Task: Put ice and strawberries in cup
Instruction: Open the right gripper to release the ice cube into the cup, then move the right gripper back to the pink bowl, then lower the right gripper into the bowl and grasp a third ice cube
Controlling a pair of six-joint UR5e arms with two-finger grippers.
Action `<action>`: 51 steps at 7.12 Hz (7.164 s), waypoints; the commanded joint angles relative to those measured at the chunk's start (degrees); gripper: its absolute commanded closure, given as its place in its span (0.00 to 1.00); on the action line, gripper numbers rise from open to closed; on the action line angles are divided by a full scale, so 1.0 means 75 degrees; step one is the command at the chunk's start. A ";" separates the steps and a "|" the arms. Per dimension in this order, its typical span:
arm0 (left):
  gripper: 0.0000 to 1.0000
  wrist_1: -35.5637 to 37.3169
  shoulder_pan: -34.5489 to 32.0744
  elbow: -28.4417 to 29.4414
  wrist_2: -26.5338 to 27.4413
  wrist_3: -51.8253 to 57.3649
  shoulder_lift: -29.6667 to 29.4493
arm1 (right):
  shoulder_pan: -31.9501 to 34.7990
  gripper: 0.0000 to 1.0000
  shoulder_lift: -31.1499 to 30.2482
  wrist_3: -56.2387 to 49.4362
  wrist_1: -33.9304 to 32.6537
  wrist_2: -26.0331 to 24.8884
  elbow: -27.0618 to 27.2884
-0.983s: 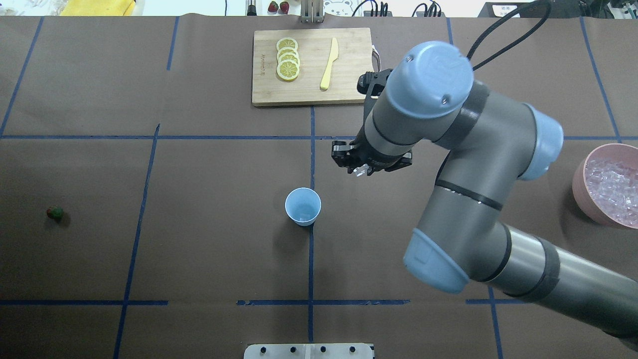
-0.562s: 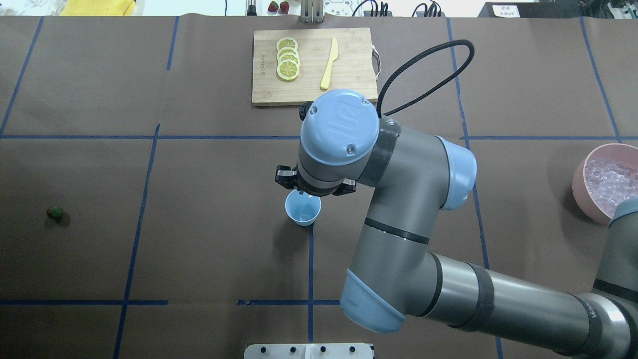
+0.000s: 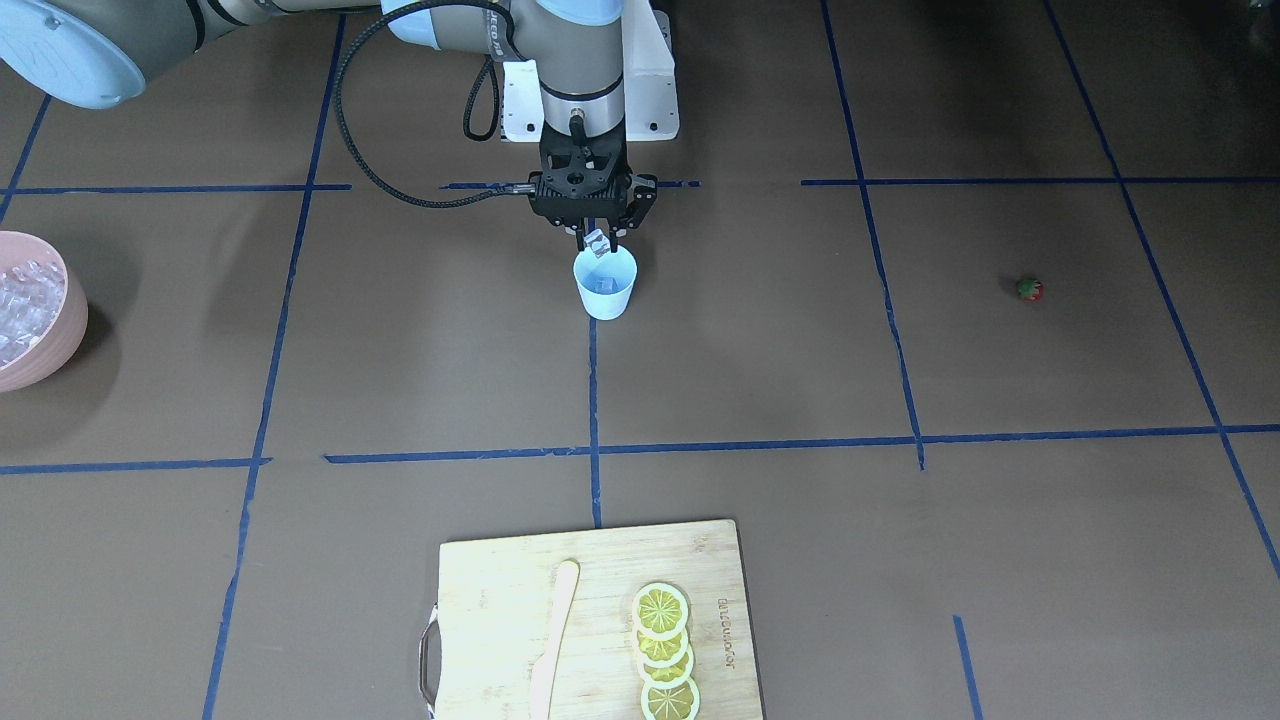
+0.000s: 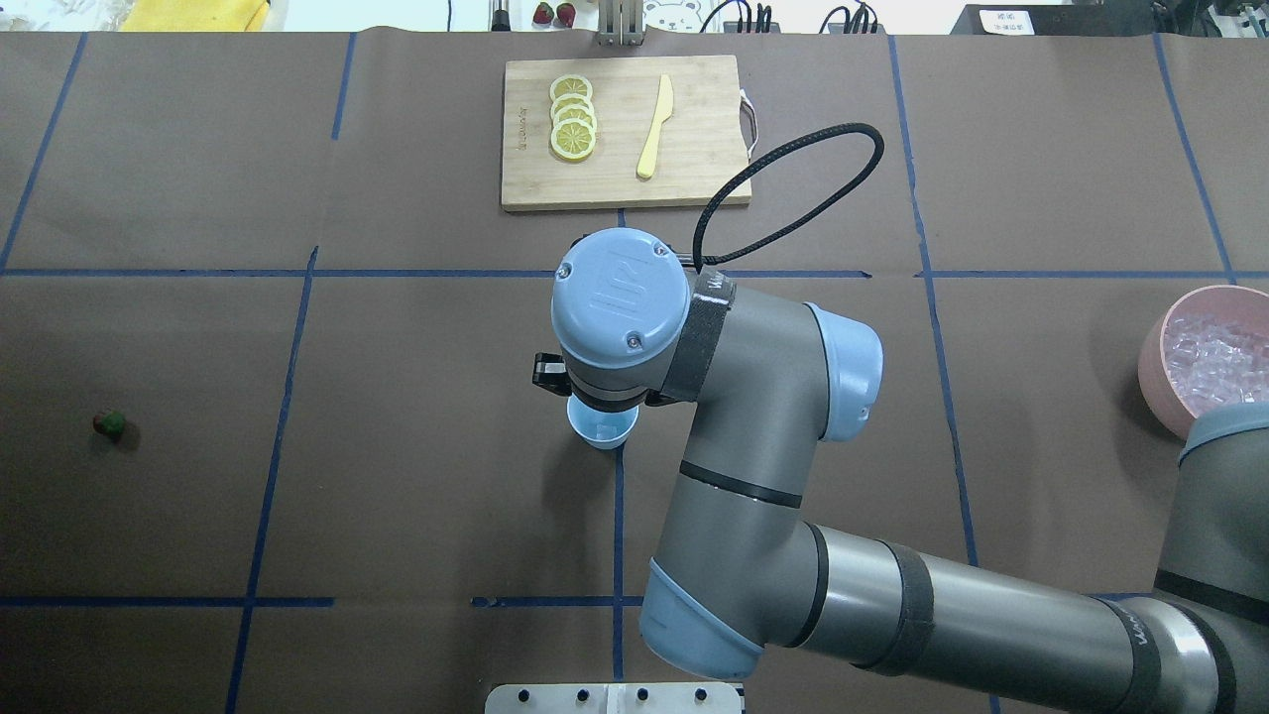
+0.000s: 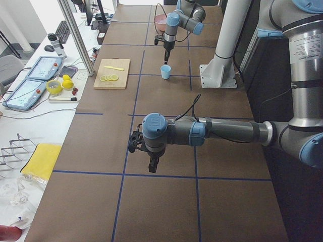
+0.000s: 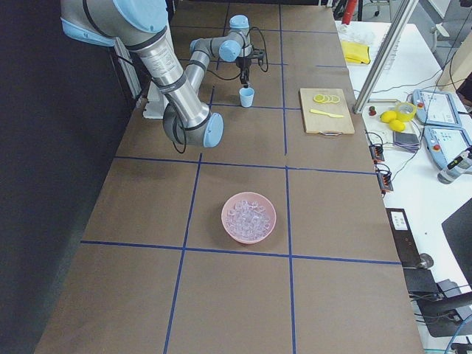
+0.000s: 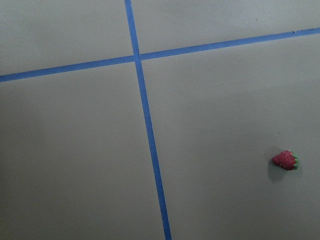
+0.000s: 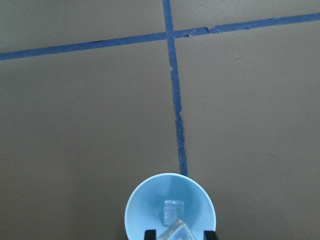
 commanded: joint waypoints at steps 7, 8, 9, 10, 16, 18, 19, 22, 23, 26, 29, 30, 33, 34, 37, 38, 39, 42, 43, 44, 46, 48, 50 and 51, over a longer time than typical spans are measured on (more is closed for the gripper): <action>0.00 -0.0011 0.0004 0.0063 0.0000 0.0000 0.0000 | 0.0238 0.00 -0.0164 -0.0931 0.0004 0.0088 0.0205; 0.00 -0.0011 0.0004 0.0063 0.0000 0.0000 0.0000 | 0.0426 0.00 -0.0595 -0.1642 0.0004 0.0019 0.0798; 0.00 -0.0011 0.0004 0.0063 0.0000 0.0000 0.0000 | 0.0521 0.00 -0.1249 -0.2206 0.0004 -0.0190 0.1511; 0.00 -0.0011 0.0004 0.0052 0.0000 0.0000 0.0000 | 0.0777 0.00 -0.1545 -0.2966 -0.0007 -0.0158 0.1588; 0.00 -0.0023 0.0004 0.0005 0.0000 0.0000 -0.0012 | 0.3777 0.00 -0.3992 -0.5981 0.0086 0.2221 0.2607; 0.00 -0.0011 0.0004 -0.0007 0.0000 0.0000 -0.0012 | 0.4607 0.00 -0.5069 -0.7104 0.0621 0.2675 0.2644; 0.00 -0.0011 0.0004 -0.0007 0.0000 0.0000 -0.0012 | 0.5134 0.00 -0.5922 -0.7829 0.1449 0.3108 0.2597; 0.00 -0.0011 0.0004 -0.0007 0.0000 0.0000 0.0000 | 0.6401 0.00 -0.7813 -0.9124 0.2626 0.3942 0.2364; 0.00 -0.0011 0.0004 -0.0007 0.0000 0.0000 0.0000 | 0.6567 0.00 -0.8270 -0.9114 0.3012 0.4002 0.2119; 0.00 -0.0011 0.0004 -0.0019 0.0000 0.0000 0.0012 | 0.6534 0.02 -0.8498 -0.7049 0.5938 0.3968 0.0608; 0.00 -0.0011 0.0004 -0.0030 0.0000 0.0000 0.0012 | 0.6055 0.11 -0.8497 -0.6280 0.6039 0.3594 0.0476; 0.00 -0.0011 0.0004 -0.0030 0.0000 0.0000 0.0012 | 0.5717 0.12 -0.8486 -0.6127 0.6051 0.3314 0.0476; 0.00 -0.0011 0.0004 -0.0030 0.0000 0.0000 0.0000 | 0.5549 0.16 -0.8544 -0.6172 0.6063 0.3159 0.0429; 0.00 -0.0011 0.0004 -0.0030 0.0000 0.0000 0.0000 | 0.5549 0.18 -0.8579 -0.6196 0.6063 0.3148 0.0405; 0.00 -0.0011 0.0004 -0.0042 0.0000 0.0000 0.0012 | 0.5549 0.20 -0.8533 -0.6126 0.7198 0.3229 -0.0426; 0.00 -0.0011 0.0004 -0.0042 0.0000 0.0000 0.0012 | 0.5561 0.20 -0.8544 -0.6126 0.7211 0.3334 -0.0392; 0.00 -0.0011 0.0004 -0.0042 0.0000 0.0000 0.0012 | 0.5572 0.20 -0.8602 -0.6091 0.7176 0.3602 -0.0148; 0.00 0.0001 0.0004 -0.0042 0.0000 0.0000 0.0012 | 0.5573 0.23 -0.8790 -0.6067 0.7188 0.3652 -0.0075; 0.00 0.0001 0.0004 -0.0042 0.0000 0.0000 0.0012 | 0.5573 0.23 -0.8837 -0.6102 0.7188 0.3605 -0.0087; 0.00 -0.0011 0.0004 -0.0042 0.0000 0.0000 0.0012 | 0.5573 0.24 -0.8837 -0.6114 0.7176 0.3593 -0.0087; 0.00 0.0001 0.0004 -0.0042 0.0000 0.0000 0.0012 | 0.5561 0.28 -0.8826 -0.6114 0.7164 0.3499 -0.0099; 0.00 0.0001 0.0004 -0.0042 0.0000 0.0000 0.0012 | 0.5561 0.41 -0.8825 -0.6126 0.7164 0.3383 -0.0110; 0.00 0.0001 0.0004 -0.0042 0.0000 0.0000 0.0012 | 0.5572 0.88 -0.8825 -0.6137 0.7164 0.3359 -0.0099; 0.00 0.0001 0.0004 -0.0042 0.0000 0.0000 0.0012 | 0.5584 0.97 -0.8837 -0.6137 0.7164 0.3370 -0.0064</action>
